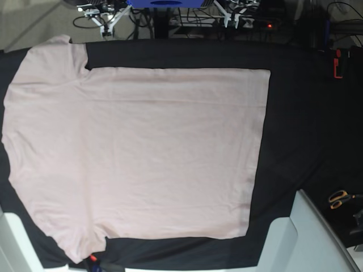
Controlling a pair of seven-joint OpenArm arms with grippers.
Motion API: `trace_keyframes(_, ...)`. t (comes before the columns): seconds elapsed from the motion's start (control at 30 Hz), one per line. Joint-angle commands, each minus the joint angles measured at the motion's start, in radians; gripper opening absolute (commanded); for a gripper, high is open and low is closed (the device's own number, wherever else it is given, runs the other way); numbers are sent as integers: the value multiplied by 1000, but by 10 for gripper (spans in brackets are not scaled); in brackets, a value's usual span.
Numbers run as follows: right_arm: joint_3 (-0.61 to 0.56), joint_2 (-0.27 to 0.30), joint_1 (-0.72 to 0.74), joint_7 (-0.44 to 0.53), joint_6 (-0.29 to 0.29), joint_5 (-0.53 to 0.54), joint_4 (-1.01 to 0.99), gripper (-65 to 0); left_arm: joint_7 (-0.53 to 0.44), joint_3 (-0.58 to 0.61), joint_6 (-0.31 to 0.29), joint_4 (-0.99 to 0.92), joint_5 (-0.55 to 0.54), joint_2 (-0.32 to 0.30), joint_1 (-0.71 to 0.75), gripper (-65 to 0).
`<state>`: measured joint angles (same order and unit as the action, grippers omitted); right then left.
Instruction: Fold the T-shirt properly
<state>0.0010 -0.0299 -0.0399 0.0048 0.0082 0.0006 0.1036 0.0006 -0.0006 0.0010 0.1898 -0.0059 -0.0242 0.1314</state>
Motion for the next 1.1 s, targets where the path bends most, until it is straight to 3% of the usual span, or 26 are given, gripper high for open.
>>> trace_keyframes(0.0,3,5,1,-2,-3,0,5,-638,0,-2,4,0,-3,-1,7,-650)
trace_keyframes(0.03,3,5,1,-2,-3,0,5,-650,0,-2,4,0,-3,-1,7,-650)
trace_keyframes(0.13,0,5,1,-1,-3,0,5,-560,0,-2,4,1,-3,-1,7,-650)
trace_keyframes(0.33,3,5,-2,-1,-3,0,5,-557,-1,-2,4,14,-3,-1,23,-650)
trace_keyframes(0.47,-3,5,-12,-2,-1,-3,5,-567,-1,7,4,64,-1,-1,53,-650)
trace_keyframes(0.57,-3,6,-15,-2,-1,-3,5,-650,-1,1,4,79,-1,-1,63,-650)
trace_keyframes(1.07,-3,6,-18,-4,-1,-4,5,-642,-1,1,4,83,-1,-3,69,-650)
